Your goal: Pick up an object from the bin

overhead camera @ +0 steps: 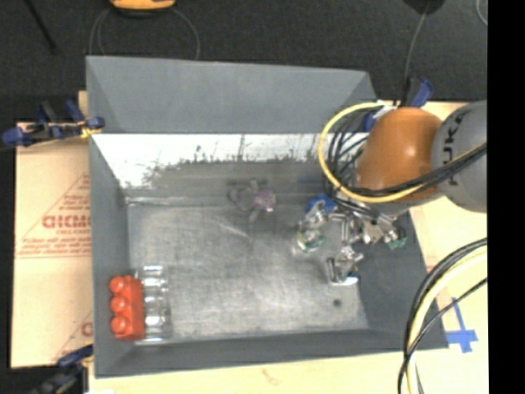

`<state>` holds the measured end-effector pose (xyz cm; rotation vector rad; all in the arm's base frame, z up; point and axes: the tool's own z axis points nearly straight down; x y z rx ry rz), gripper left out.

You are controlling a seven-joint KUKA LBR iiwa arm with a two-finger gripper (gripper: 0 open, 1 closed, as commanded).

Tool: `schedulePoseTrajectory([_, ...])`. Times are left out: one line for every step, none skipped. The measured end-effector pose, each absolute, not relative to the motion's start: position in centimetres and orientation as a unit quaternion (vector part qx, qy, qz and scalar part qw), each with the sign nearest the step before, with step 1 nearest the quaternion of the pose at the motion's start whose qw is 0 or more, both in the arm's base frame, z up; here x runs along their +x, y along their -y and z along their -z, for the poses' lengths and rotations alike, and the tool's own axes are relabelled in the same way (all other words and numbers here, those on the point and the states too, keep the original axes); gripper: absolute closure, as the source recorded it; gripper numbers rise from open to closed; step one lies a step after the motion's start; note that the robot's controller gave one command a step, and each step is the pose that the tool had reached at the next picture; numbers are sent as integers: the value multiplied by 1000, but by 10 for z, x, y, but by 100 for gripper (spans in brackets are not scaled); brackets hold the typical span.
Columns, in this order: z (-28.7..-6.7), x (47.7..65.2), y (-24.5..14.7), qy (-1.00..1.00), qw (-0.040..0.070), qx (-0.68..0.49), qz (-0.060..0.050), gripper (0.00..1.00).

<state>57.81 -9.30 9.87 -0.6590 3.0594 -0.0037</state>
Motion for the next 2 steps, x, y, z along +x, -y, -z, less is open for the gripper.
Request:
schedulePoseTrajectory([-75,636,80,-918,4,-396,2,0])
schedulePoseTrajectory([-78,638,80,-919,8,-394,2,100])
